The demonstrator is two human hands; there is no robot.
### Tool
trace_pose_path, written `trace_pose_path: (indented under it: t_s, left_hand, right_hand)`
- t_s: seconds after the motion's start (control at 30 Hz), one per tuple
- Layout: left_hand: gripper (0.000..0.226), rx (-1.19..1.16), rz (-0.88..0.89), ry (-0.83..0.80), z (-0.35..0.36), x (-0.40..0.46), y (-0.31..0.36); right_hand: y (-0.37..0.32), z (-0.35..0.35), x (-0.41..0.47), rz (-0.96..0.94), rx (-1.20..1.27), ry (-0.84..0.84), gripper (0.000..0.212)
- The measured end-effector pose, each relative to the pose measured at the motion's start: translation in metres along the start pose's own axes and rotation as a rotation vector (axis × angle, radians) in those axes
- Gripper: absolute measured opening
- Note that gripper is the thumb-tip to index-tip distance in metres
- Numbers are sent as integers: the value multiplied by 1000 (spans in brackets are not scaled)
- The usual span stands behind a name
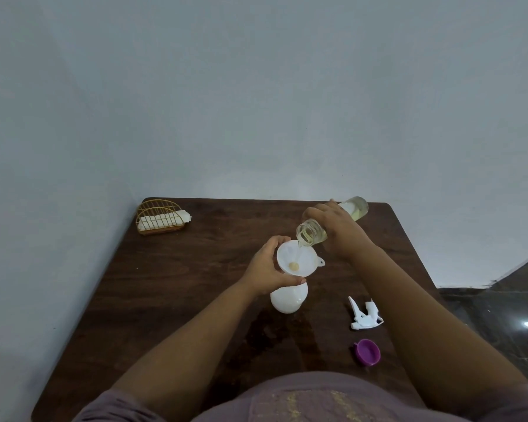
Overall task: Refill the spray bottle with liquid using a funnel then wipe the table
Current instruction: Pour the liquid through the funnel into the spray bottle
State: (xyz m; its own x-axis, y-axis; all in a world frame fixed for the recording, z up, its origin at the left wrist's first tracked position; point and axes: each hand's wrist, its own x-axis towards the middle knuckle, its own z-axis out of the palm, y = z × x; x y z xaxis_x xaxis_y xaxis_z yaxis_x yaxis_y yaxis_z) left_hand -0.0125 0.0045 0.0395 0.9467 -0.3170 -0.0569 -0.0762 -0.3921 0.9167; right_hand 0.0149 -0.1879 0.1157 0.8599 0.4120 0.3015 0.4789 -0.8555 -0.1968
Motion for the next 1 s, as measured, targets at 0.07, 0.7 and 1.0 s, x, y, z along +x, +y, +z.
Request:
trace_pose_path:
  t_s: [0.07,0.7,1.0]
  left_hand:
    - [81,3,1,2,0,0,0]
    - [82,26,-2,4,1,-1,0]
    - [81,6,-2,-7,-1,-2,2]
  right_hand:
    - [1,0,1,-7,5,5,40]
    - [4,6,4,-15,-1,-22,43]
    - [2,3,3,-26,-6,27,41]
